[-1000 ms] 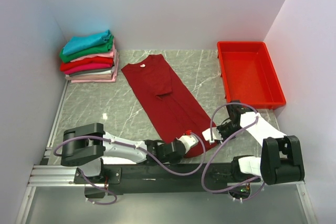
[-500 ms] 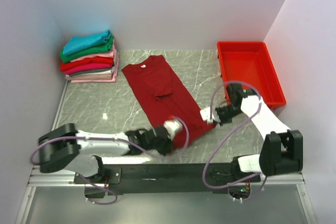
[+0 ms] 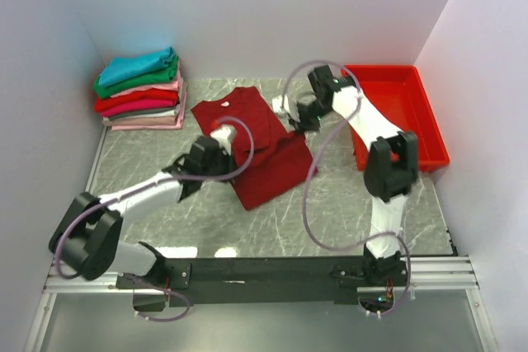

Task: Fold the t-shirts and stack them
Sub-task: Fold the tshirt

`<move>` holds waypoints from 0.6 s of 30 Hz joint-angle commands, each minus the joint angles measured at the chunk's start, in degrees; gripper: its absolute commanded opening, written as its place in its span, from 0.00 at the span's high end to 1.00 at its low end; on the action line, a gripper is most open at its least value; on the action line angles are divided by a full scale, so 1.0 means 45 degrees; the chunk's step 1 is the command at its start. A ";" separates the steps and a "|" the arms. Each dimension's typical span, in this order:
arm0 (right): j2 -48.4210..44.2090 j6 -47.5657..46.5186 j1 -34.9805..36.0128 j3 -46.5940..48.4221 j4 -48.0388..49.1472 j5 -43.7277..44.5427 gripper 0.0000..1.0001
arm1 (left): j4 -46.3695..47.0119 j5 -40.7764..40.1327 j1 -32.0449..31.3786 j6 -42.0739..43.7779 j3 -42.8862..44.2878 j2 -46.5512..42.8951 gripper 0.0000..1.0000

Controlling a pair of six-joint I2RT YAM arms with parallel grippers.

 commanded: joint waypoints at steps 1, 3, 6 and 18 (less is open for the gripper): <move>0.1939 0.2419 0.0184 0.3118 0.0250 0.0624 1.00 | 0.0371 0.0765 0.1286 0.0473 0.1164 0.0627 0.99; 0.3186 0.2870 0.0359 0.4793 0.0328 0.0840 1.00 | 0.0410 0.0903 0.1931 0.0552 0.1690 0.1155 0.99; 0.4341 0.3710 0.0516 0.6208 0.0737 0.1212 1.00 | 0.0293 0.1137 0.2537 0.0767 0.2335 0.1916 0.99; 0.5205 0.4572 0.0770 0.6718 0.2105 0.1798 1.00 | 0.0215 0.1978 0.3242 0.0884 0.3334 0.3988 0.99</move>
